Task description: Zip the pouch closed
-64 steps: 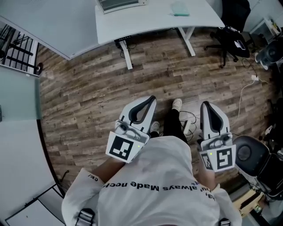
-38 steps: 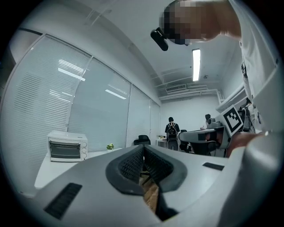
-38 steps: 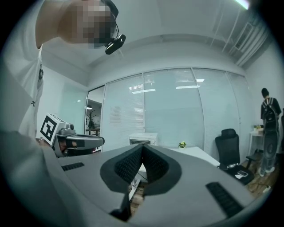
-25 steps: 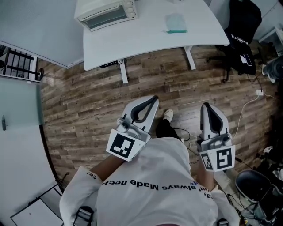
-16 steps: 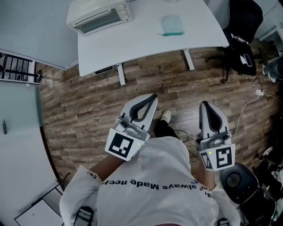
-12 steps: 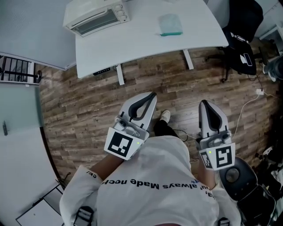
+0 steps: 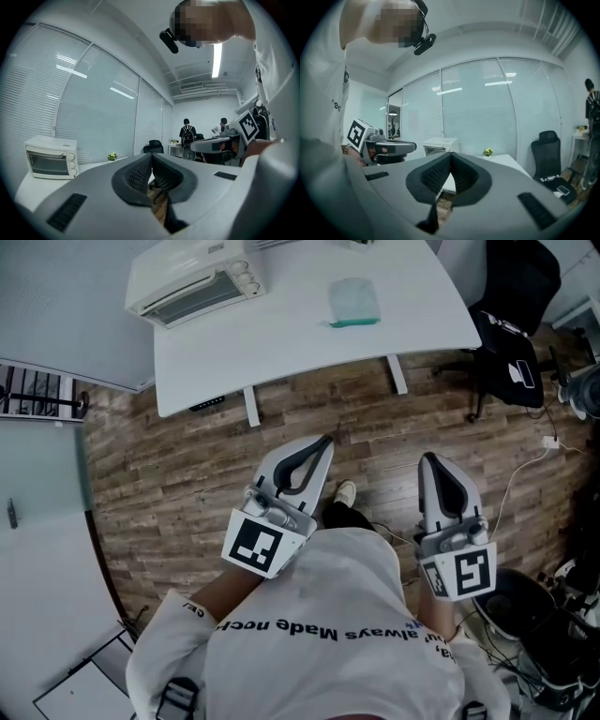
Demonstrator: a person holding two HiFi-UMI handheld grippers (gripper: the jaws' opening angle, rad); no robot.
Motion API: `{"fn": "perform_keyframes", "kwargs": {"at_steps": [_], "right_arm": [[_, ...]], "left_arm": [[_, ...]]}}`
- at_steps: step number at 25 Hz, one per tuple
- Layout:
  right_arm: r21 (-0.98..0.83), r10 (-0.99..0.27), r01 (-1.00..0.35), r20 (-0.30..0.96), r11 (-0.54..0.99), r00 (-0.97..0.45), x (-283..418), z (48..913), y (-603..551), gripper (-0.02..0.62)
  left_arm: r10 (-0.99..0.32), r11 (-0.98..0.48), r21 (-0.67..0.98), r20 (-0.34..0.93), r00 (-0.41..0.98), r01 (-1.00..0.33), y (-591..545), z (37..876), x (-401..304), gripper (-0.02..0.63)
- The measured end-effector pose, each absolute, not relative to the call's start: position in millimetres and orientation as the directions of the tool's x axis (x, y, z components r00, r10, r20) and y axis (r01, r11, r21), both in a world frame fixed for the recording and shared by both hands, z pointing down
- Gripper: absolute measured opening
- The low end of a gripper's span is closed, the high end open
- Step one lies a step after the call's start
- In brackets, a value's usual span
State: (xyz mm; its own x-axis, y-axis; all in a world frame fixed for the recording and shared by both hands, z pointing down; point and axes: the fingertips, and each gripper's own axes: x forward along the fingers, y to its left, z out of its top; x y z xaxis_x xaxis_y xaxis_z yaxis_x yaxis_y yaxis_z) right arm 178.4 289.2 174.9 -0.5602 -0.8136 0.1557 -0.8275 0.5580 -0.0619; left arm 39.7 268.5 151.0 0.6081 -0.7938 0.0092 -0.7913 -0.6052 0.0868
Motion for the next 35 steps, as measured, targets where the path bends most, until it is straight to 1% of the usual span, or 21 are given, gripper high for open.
{"fn": "perform_keyframes", "kwargs": {"at_steps": [9, 20, 35], "right_arm": [[-0.08, -0.798, -0.815, 0.166, 0.575, -0.579, 197, 182, 271, 0.008], [-0.098, -0.787, -0.803, 0.16, 0.588, -0.595, 194, 185, 266, 0.008], [-0.073, -0.787, -0.802, 0.159, 0.592, -0.596, 181, 182, 215, 0.008]], "left_arm": [[-0.806, -0.587, 0.094, 0.023, 0.592, -0.804, 253, 155, 60, 0.021], [-0.812, -0.579, 0.093, 0.027, 0.583, -0.81, 251, 158, 60, 0.021], [-0.811, -0.582, 0.102, 0.001, 0.585, -0.807, 200, 157, 48, 0.021]]}}
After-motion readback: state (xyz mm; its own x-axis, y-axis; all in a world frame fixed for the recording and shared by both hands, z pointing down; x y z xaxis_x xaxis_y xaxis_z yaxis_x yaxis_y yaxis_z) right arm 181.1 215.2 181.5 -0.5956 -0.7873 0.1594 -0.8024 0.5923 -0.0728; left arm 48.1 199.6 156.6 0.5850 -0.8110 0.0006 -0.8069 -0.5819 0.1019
